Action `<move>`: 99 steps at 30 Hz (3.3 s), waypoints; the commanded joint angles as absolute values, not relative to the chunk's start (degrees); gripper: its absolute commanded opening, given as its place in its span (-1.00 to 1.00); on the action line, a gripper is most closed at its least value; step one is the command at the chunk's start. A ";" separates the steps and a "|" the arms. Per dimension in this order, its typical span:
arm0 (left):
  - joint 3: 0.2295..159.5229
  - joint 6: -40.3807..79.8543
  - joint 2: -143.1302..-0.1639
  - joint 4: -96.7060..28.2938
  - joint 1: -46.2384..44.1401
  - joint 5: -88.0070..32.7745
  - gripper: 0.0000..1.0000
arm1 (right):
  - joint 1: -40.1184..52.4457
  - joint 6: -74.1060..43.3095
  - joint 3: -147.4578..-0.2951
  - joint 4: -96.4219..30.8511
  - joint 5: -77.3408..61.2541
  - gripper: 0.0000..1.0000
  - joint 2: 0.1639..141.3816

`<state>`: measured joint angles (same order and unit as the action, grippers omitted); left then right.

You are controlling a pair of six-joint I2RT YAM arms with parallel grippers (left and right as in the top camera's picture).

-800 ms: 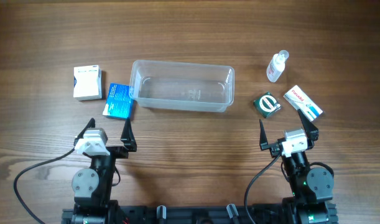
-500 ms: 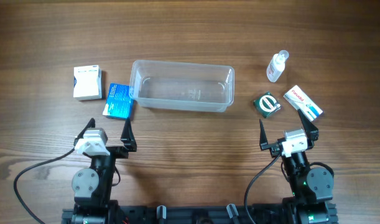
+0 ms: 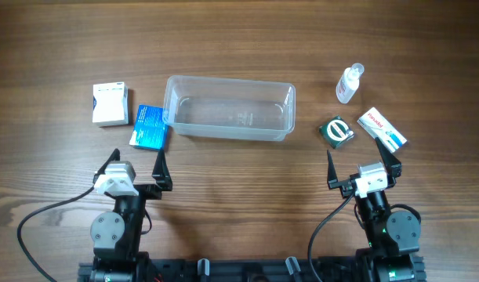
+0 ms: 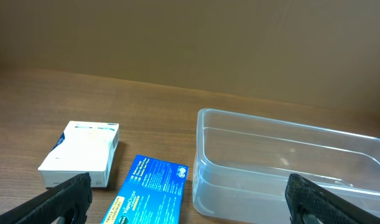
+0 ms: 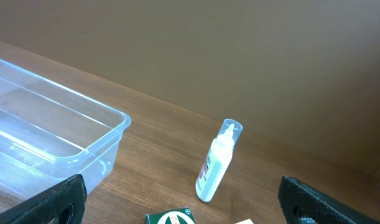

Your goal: Pack container

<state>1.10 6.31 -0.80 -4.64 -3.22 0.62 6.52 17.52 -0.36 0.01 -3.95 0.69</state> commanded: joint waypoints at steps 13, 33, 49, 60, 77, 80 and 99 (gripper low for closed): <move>0.51 6.68 -0.38 -4.27 -3.27 1.34 0.99 | 6.24 18.00 -0.32 0.12 -3.20 0.99 0.54; 0.51 6.68 -0.38 -4.27 -3.27 1.34 1.00 | 6.24 18.00 -0.32 0.12 -3.20 0.99 0.54; 0.51 6.68 -0.38 -4.27 -3.27 1.34 0.99 | 6.24 18.00 -0.32 0.12 -3.20 1.00 0.54; 0.51 6.68 -0.38 -4.27 -3.27 1.34 1.00 | 6.24 17.98 -0.32 0.12 -3.20 0.99 0.54; 0.51 6.68 -0.38 -4.27 -3.27 1.34 1.00 | 6.24 18.00 -0.32 0.12 -3.20 0.99 0.54; 0.51 6.68 -0.38 -4.27 -3.27 1.34 0.99 | 6.24 18.00 -0.32 0.12 -3.20 1.00 0.54; 5.19 6.66 -0.38 -4.12 -3.27 -2.55 1.00 | 6.24 18.00 -0.32 0.12 -3.20 0.99 0.54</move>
